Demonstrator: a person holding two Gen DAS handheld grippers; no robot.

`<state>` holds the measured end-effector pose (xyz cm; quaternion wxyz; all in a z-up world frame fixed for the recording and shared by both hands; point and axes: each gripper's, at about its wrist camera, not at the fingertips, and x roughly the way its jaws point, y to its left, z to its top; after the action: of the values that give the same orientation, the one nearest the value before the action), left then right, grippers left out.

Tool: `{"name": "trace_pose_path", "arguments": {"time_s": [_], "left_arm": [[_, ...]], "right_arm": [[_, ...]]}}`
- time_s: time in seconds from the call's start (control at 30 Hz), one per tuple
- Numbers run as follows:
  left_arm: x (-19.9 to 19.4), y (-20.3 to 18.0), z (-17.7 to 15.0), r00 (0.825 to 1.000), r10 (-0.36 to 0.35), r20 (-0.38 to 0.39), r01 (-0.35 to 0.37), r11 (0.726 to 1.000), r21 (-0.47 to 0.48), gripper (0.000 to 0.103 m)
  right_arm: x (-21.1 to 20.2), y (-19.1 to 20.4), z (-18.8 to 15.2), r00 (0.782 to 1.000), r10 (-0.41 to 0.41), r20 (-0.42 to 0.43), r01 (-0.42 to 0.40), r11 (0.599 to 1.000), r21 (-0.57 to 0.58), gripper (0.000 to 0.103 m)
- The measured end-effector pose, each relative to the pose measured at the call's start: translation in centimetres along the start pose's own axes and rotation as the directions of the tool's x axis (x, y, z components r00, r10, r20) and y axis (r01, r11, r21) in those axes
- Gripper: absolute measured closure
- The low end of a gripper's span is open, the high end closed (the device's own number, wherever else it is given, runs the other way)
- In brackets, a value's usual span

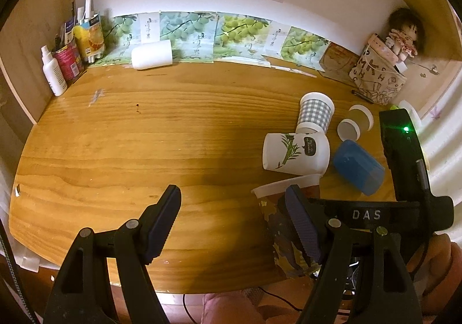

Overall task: Flip cup upright
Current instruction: 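Close the right gripper on the brown cup while the left gripper releases it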

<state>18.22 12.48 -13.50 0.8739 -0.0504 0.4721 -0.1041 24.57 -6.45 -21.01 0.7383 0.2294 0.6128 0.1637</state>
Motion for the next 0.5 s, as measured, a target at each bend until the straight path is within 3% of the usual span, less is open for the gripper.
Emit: {"name": "trace_pose_path", "arguments": {"time_s": [0.5], "left_arm": [[-0.6, 0.8, -0.5, 0.999, 0.043, -0.014, -0.043, 0.998, -0.037, 0.025]], "right_arm": [[1.6, 0.6, 1.5, 0.997, 0.056, -0.047, -0.056, 0.998, 0.011, 0.026]]}}
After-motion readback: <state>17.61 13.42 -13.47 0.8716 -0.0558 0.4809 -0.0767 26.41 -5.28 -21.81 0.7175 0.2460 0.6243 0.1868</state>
